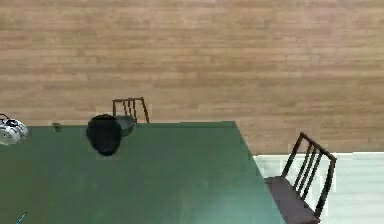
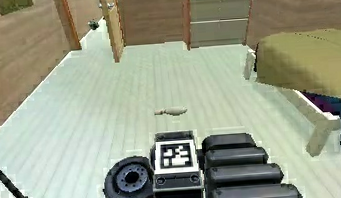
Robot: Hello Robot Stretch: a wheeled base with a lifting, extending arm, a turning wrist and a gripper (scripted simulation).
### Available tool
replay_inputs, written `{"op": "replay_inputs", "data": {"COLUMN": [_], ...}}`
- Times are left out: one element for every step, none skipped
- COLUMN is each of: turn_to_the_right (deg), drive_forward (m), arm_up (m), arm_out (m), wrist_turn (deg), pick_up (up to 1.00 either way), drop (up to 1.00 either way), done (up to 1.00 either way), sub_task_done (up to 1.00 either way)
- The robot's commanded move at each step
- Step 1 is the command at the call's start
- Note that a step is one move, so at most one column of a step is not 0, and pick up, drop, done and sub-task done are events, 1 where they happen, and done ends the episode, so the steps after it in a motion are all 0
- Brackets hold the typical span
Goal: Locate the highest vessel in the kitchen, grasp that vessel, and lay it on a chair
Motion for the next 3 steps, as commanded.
{"op": "replay_inputs", "data": {"turn_to_the_right": [42.0,3.0,-45.0], "drive_forward": [0.0,0.0,0.0], "arm_up": [0.0,0.0,0.0], "arm_out": [0.0,0.0,0.0], "wrist_turn": [0.0,0.0,0.0], "pick_up": [0.0,0.0,0.0], "drop": [0.0,0.0,0.0], "done": [0.0,0.0,0.0], "sub_task_done": [0.0,0.0,0.0]}}
